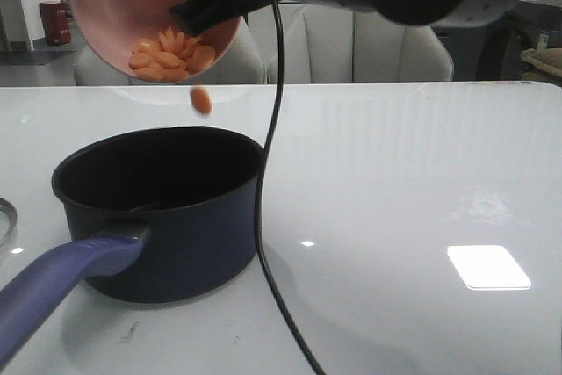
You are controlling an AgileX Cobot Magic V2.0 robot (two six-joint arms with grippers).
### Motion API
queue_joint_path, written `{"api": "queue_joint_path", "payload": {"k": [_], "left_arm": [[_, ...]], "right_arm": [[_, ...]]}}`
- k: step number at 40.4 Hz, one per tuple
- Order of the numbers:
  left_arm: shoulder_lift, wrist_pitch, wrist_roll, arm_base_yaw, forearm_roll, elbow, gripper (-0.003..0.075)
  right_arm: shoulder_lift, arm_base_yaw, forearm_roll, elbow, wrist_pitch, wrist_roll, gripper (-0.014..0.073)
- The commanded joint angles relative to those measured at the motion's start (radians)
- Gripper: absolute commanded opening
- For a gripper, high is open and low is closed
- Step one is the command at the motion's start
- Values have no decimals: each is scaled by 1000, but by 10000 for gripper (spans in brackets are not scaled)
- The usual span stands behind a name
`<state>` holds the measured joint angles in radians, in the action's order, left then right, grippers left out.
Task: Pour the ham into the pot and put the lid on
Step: 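Lift the pink bowl over the saucepan and tip carrots in with the right gripper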
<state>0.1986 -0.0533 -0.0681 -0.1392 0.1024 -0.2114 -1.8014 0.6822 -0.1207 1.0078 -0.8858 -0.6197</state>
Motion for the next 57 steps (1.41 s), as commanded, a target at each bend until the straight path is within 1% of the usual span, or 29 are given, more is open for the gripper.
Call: {"api": "queue_joint_path", "payload": {"k": [1, 5, 13, 18, 25, 36, 39, 41, 44, 46, 51, 56, 57], "left_arm": [[6, -72, 1, -8, 9, -28, 482], [6, -72, 1, -8, 9, -28, 482], [6, -72, 1, -8, 9, -28, 482], [6, -72, 1, -8, 9, -28, 482], [6, -72, 1, -8, 9, -28, 482], [6, -72, 1, -8, 9, -28, 482], [6, -72, 1, -8, 9, -28, 482], [6, -72, 1, -8, 9, -28, 482], [6, -72, 1, -8, 9, -28, 482], [6, -72, 1, -8, 9, -28, 482], [6, -69, 1, -8, 7, -28, 482], [6, -65, 1, -8, 7, -28, 482], [6, -65, 1, -8, 7, -28, 482]], "right_arm": [[20, 2, 23, 2, -291, -21, 139], [-10, 2, 47, -15, -417, -21, 139], [-10, 3, 174, -21, -416, -21, 139], [-10, 3, 185, -21, -416, -30, 139], [2, 3, 211, -21, -416, -90, 139], [20, 3, 195, -17, -415, -89, 139], [18, 3, 165, -17, -413, -78, 139], [18, 3, 121, -17, -402, -43, 139], [21, 3, -1, -17, -359, 71, 139], [30, 3, -86, -17, -300, 123, 139], [84, 3, -225, -15, -48, 131, 139], [163, 0, -305, -11, 244, 128, 139], [181, -2, -321, -10, 283, 121, 139]]}}
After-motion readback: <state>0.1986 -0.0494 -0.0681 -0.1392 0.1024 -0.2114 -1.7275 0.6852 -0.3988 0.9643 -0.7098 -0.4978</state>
